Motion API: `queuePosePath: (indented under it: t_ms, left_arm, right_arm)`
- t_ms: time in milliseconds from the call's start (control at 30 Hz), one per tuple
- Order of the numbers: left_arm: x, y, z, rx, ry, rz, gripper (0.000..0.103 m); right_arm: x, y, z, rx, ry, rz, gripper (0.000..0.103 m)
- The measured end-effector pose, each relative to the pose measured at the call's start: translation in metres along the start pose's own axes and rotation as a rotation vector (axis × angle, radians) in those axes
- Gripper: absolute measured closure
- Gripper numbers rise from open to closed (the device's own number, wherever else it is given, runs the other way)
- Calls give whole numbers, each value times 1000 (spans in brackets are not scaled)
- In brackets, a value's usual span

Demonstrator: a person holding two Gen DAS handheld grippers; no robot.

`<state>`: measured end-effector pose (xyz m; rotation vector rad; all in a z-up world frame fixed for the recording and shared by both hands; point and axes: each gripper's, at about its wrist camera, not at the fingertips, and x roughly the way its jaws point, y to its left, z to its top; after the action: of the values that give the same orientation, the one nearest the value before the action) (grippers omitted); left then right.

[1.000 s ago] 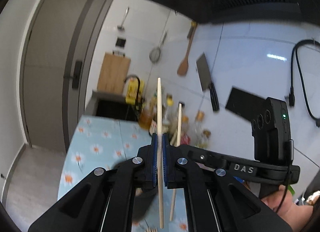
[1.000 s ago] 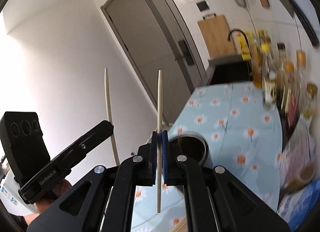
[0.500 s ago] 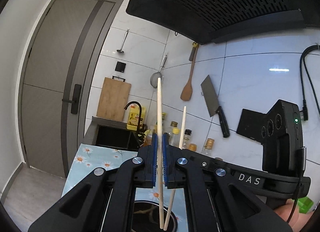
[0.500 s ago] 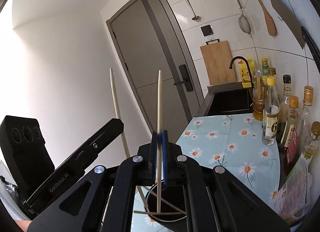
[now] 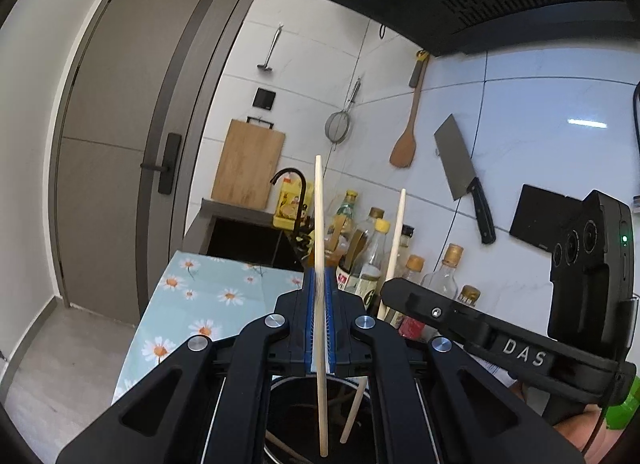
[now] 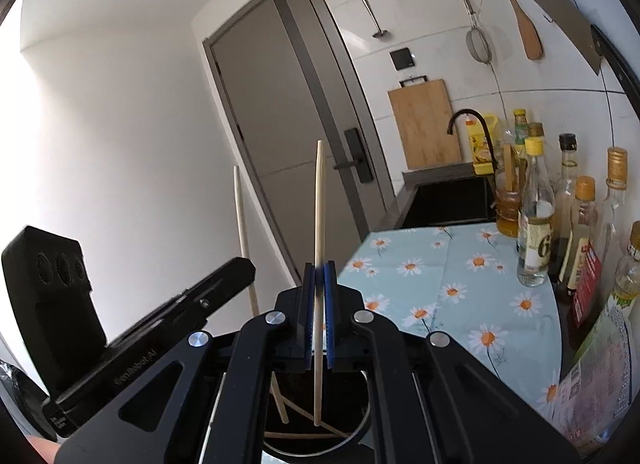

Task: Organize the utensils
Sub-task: 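Open both grippers to drop the sticks into the black holder, then move both tools back down toward the remaining sticks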

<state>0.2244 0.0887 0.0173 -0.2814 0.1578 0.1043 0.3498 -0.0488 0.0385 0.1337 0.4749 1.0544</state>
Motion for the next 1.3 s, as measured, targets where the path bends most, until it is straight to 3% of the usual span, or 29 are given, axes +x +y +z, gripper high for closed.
queuePosePath:
  t_ms: [133, 200, 600, 667, 700, 1000, 1100, 1300]
  left_arm:
    - [-1, 6, -3, -40, 25, 41, 98]
    - [-3, 8, -2, -55, 24, 52, 98]
    - [-14, 5, 2, -63, 52, 48, 97]
    - [-17, 3, 3, -62, 54, 45, 81]
    - [-19, 2, 4, -63, 56, 39, 80]
    - [-39, -12, 13, -22, 114, 22, 80]
    - [-52, -15, 14, -14, 131, 15, 80]
    - [-76, -14, 8, -26, 207, 0, 80]
  right_arm:
    - [4, 1, -8, -8, 29, -9, 97]
    - [3, 1, -9, -5, 37, -11, 80]
    - [-15, 1, -3, 14, 23, -9, 80]
    - [-19, 1, -4, 20, 19, -3, 80]
    - [-21, 2, -3, 23, 15, 2, 80]
    - [-59, 4, 0, 75, -2, 26, 80]
    - [-74, 8, 1, 85, -4, 25, 72]
    - [-96, 13, -12, 87, 58, 15, 72]
